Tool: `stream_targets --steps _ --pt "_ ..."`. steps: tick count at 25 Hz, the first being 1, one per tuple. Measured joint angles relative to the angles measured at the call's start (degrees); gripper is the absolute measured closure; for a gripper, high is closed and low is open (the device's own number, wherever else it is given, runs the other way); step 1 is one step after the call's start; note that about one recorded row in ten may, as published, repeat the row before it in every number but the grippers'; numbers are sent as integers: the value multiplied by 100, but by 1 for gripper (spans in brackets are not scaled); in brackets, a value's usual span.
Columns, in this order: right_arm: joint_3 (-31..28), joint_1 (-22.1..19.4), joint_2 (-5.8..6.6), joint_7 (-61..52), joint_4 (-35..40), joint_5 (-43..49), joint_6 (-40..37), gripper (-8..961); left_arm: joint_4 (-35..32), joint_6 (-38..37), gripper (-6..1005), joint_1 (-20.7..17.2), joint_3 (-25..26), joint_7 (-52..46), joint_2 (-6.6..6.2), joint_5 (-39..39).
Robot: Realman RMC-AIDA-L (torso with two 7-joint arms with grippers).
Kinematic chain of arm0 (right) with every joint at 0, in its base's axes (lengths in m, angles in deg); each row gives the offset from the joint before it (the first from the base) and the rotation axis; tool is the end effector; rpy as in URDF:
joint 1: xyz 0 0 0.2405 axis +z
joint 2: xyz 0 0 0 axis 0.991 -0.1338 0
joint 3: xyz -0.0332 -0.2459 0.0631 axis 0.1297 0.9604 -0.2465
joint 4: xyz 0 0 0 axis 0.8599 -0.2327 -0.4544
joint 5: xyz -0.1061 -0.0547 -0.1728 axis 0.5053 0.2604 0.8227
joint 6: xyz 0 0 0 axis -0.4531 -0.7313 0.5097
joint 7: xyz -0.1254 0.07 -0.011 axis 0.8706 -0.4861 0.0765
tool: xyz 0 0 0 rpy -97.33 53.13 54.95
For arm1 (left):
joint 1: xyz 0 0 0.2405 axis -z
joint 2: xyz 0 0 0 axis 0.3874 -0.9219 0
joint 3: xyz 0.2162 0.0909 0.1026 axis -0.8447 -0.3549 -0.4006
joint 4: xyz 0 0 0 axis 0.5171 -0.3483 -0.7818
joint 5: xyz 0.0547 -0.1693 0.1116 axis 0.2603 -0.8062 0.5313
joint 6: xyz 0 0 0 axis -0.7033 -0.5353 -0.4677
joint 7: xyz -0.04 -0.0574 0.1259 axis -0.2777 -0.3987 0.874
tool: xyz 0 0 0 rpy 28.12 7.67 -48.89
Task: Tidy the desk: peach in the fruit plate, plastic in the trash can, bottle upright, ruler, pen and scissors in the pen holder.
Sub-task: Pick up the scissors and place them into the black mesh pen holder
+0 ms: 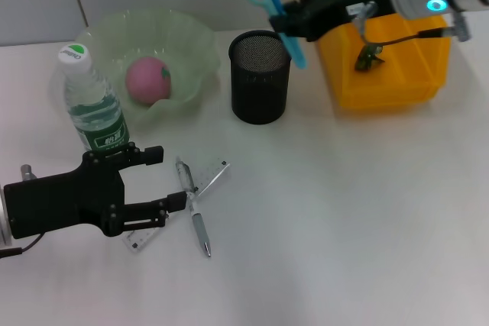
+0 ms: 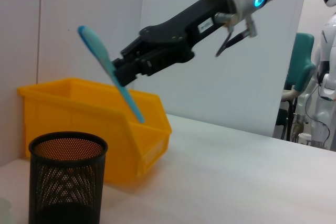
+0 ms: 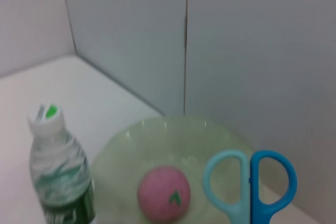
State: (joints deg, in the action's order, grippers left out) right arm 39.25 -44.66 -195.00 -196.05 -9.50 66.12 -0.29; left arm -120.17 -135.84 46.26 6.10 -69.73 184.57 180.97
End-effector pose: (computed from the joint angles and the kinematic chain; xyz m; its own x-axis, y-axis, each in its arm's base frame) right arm 0.1268 0.4162 0.0346 0.8914 -0.3564 -0.2799 -0.4508 -0.7601 -0.4680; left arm -0.2643 0.2999 -0.0071 0.8157 0.2061 0.5405 0.3287 -0.9340 -0.1398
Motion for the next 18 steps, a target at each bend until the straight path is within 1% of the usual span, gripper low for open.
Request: stream_targets --steps 4,6,7,8,11,12,13,16,17,18 --pt "27 84 0 506 -590 -467 611 707 -4 -6 159 0 0 -3 2 -14" --pt "101 118 -3 783 -872 -711 913 706 -6 -19 159 0 0 -7 3 -30" --pt "179 151 -3 1037 -1127 -963 1177 705 -7 -26 159 0 0 -8 3 -35" --pt "179 151 -3 1037 -1127 -963 1177 704 -7 -26 159 0 0 -8 3 -35" --pt "279 247 -2 1456 -1585 -1393 1543 702 -7 -31 159 0 0 -9 3 -41" --pt "295 332 -1 1731 -1874 -1591 1734 702 -7 -32 159 0 0 -9 3 -41" --pt "295 332 -1 1731 -1874 -1591 1734 701 -7 -32 159 0 0 -9 3 -41" --pt "301 452 -2 2174 -2345 -1983 2015 699 -7 -31 159 3 0 -10 3 -41" --pt "302 505 -2 2535 -2649 -2326 2161 698 -7 -32 159 4 0 -10 3 -41" --pt "302 505 -2 2535 -2649 -2326 2161 697 -7 -31 159 5 0 -10 5 -41"
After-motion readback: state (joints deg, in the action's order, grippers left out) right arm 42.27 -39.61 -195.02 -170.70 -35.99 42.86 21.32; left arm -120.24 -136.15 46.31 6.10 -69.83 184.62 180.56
